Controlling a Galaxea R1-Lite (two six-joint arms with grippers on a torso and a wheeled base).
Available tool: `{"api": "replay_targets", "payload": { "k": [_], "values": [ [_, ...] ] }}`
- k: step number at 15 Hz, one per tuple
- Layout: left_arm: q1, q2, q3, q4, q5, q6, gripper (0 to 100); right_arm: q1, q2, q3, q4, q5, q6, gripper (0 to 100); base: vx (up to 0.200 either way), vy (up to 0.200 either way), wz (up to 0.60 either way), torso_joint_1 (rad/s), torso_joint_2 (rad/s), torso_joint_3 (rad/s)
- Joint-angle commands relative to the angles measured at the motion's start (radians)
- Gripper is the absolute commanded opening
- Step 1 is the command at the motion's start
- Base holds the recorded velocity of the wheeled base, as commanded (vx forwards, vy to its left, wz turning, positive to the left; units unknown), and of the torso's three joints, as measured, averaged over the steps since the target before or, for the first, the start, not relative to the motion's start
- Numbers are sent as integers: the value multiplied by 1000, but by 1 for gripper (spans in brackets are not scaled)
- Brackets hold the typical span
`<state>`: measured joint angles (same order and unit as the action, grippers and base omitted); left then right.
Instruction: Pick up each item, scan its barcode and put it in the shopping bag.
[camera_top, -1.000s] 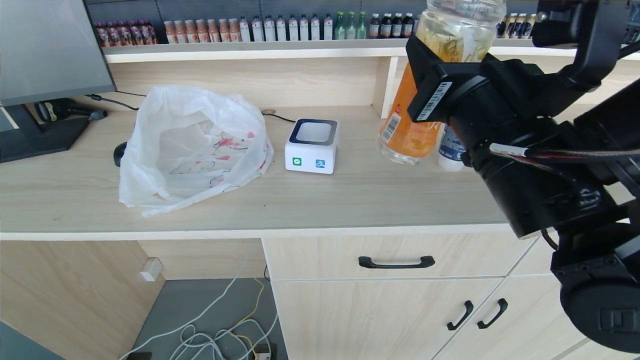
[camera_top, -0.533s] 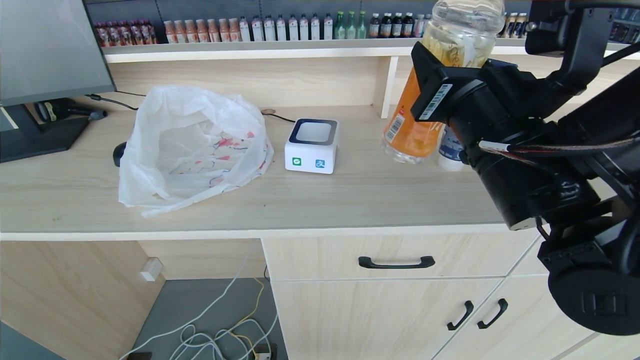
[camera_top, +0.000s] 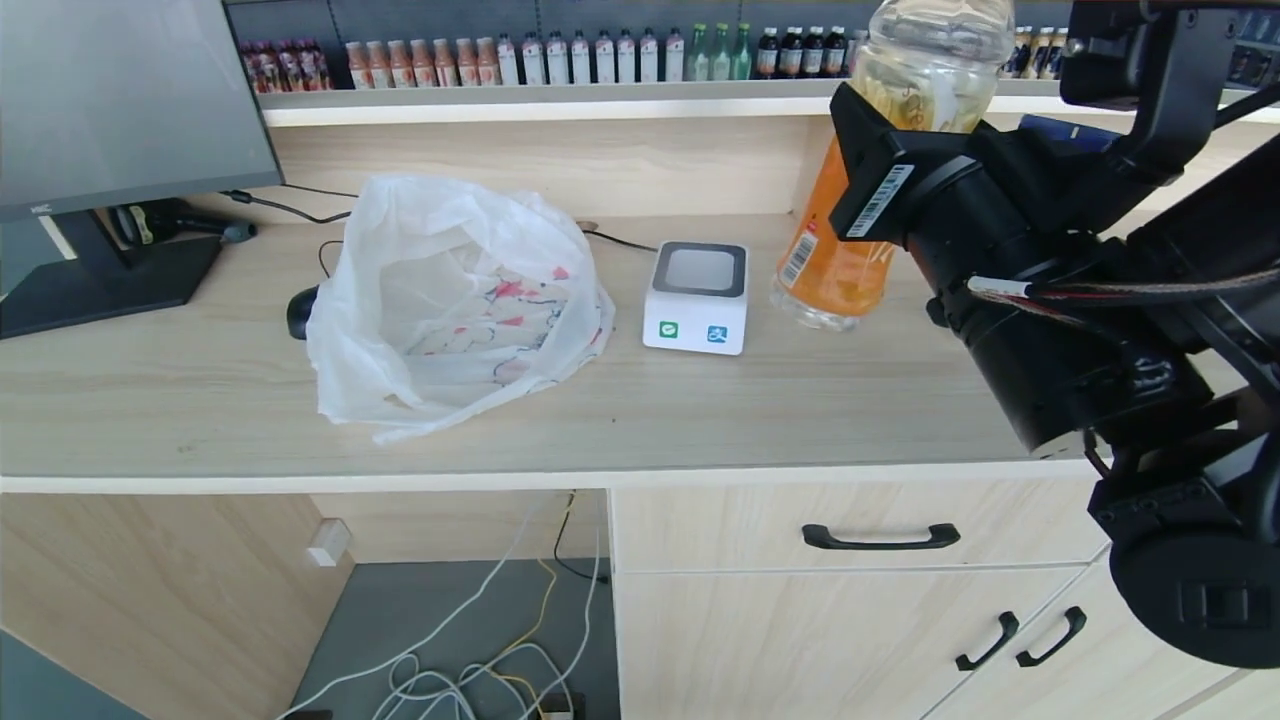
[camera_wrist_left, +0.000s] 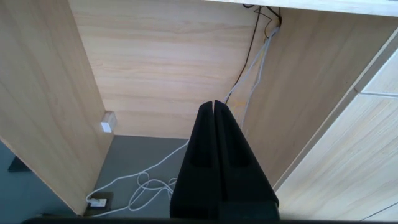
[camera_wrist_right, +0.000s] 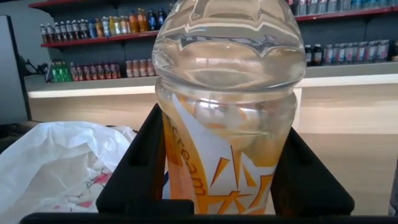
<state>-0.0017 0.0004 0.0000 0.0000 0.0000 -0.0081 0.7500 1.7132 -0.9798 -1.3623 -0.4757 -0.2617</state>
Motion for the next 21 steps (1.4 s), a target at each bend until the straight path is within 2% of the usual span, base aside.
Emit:
{"api": "replay_targets", "payload": {
  "k": [1, 2, 8, 15, 18, 21],
  "values": [
    [0, 0, 0, 0, 0, 0, 0, 2, -7, 3, 2, 0, -1, 0, 0, 200, 0, 7, 2, -2],
    [0, 0, 0, 0, 0, 2, 0, 2, -4, 3, 2, -3, -1, 0, 0, 200, 0, 7, 2, 2],
    [0, 0, 0, 0, 0, 7, 0, 0, 6, -22, 17, 3, -1, 0, 0, 0, 0, 0, 0, 0],
    [0, 0, 0, 0, 0, 7, 0, -40, 8, -264, 348, 6, -70, 0, 0, 0, 0, 0, 0, 0],
    [0, 0, 0, 0, 0, 7, 0, -123, 11, -370, 465, 86, -154, 0, 0, 0, 0, 0, 0, 0],
    [0, 0, 0, 0, 0, 7, 0, -212, 22, -454, 565, 255, -202, 0, 0, 0, 0, 0, 0, 0]
  ]
}}
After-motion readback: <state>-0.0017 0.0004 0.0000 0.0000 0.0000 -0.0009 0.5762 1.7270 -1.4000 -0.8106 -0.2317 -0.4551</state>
